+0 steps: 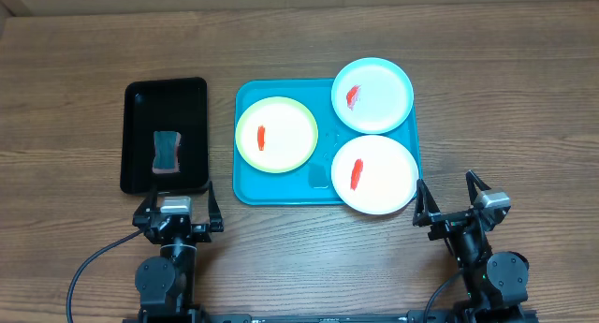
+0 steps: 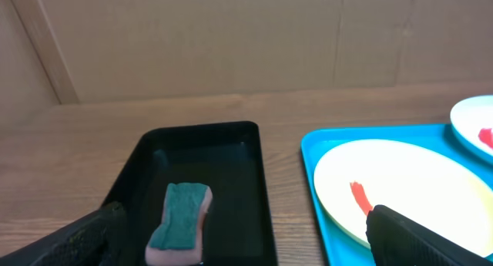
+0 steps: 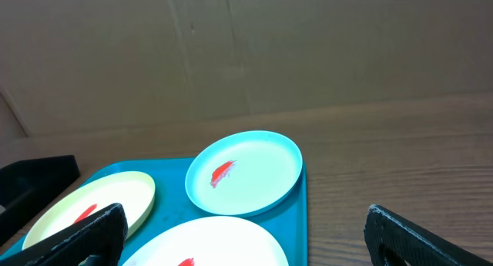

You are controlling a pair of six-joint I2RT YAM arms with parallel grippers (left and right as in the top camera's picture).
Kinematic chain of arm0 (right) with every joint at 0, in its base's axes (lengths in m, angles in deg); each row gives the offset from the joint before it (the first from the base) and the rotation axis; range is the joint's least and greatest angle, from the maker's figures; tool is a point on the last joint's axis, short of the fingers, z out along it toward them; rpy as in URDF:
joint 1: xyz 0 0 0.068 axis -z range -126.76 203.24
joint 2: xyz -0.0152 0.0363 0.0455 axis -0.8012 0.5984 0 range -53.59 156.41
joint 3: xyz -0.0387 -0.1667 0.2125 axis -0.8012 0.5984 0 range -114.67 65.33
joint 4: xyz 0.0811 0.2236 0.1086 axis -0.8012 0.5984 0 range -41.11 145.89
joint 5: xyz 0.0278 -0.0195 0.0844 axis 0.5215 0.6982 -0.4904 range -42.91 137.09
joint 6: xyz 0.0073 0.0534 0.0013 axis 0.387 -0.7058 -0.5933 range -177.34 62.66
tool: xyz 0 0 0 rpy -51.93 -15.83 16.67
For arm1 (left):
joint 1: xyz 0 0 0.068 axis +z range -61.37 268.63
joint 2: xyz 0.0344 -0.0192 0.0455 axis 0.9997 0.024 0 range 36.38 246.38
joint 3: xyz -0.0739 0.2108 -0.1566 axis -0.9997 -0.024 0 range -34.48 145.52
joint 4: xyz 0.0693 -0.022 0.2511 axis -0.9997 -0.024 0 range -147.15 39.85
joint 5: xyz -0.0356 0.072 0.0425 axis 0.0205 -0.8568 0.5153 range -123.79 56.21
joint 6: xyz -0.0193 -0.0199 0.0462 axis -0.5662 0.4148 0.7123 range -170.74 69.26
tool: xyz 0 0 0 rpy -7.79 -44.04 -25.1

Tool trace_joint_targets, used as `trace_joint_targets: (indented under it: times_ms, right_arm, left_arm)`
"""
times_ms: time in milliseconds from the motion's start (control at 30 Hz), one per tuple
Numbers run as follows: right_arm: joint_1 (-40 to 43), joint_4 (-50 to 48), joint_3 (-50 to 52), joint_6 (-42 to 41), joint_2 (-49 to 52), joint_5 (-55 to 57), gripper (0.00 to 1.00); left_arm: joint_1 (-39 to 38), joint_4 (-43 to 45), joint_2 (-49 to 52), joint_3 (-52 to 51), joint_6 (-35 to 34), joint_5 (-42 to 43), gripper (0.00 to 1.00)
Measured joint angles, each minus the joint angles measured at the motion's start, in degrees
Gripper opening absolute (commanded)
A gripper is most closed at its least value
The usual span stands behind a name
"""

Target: Clean dirty plates on tray and stack at the side

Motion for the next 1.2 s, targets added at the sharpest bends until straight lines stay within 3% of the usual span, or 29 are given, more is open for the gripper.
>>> trace_joint_targets:
  times_ms: [200, 400, 567, 1200]
  right_arm:
    - [0.0, 0.1, 0.0, 0.0, 0.0, -0.9, 1.00]
    - [0.0, 0.1, 0.0, 0.0, 0.0, -1.7, 1.00]
    - [0.0, 1.1, -1.7, 0.0, 0.0, -2.9, 1.00]
    - [0.0, 27.5, -27.4, 0.0, 3.0, -4.2, 1.00]
  left_arm:
    - [0.0, -2.5, 0.0, 1.1, -3.0, 0.4, 1.00]
    - [0.0, -10.9, 1.9, 7.9, -3.2, 0.3, 1.00]
    - [0.0, -12.9, 7.4, 15.0, -3.2, 0.4, 1.00]
    - [0.0, -35.6, 32.4, 47.5, -3.6, 7.7, 1.00]
